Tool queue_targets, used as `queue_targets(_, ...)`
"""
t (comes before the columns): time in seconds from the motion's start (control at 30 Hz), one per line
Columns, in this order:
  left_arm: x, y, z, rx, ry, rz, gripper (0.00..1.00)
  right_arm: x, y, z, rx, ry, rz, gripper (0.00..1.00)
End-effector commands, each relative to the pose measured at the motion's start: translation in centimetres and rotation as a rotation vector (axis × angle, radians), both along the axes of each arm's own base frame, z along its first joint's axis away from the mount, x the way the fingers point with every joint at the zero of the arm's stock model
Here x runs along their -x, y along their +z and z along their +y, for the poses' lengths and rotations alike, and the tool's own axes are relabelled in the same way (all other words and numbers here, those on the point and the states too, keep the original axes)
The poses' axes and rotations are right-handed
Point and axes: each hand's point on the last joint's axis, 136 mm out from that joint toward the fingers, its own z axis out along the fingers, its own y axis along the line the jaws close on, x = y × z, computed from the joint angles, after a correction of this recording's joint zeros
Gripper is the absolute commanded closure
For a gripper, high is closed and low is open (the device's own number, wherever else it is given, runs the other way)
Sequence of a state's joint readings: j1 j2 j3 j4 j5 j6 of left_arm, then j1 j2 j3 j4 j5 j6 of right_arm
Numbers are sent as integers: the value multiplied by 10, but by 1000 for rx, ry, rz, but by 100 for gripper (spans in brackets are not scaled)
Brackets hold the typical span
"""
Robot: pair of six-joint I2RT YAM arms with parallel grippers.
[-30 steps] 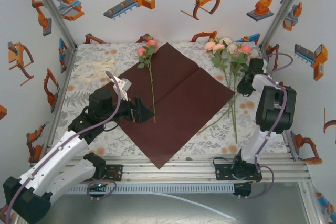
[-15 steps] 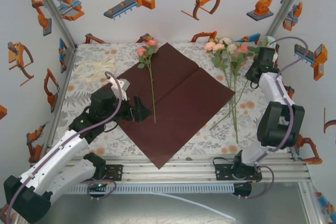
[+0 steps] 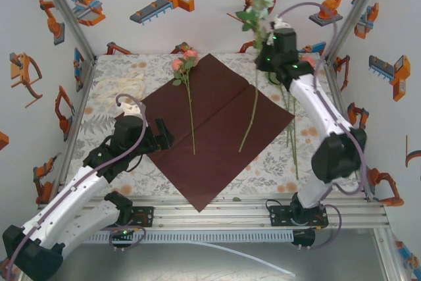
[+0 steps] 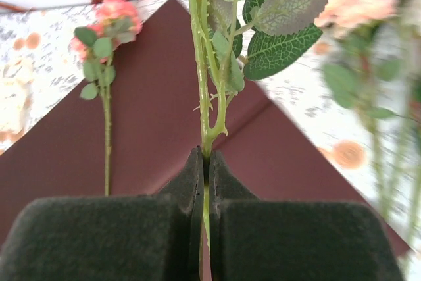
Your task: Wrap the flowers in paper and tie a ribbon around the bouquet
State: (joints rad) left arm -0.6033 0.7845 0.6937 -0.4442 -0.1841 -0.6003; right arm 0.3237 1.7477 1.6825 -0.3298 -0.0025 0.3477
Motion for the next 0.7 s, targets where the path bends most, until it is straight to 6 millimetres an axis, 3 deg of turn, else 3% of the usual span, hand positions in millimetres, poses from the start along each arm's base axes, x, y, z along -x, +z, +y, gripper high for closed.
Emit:
queue_targets(0.0, 2, 6, 13, -2, 68, 0, 3, -21, -19, 63, -24, 124, 19, 100)
queue_targets(0.1, 4, 1, 15, -15, 73, 14, 3, -45, -45, 106, -80, 182, 63, 100)
queue_targets(0.3, 2, -8, 22, -35, 101, 22, 3, -81, -105, 167, -133, 228, 128, 100)
queue_targets(0.47, -3, -14, 22, -58, 109, 33, 3, -92, -153, 198, -131, 251, 172, 100)
queue_targets(0.53, -5, -18, 21, -67, 107, 45, 3, -94, -176, 204, -135, 247, 199, 100)
queue_targets(0.67, -9, -23, 19, -72, 102, 62, 3, -93, -201, 209, -148, 236, 243, 95)
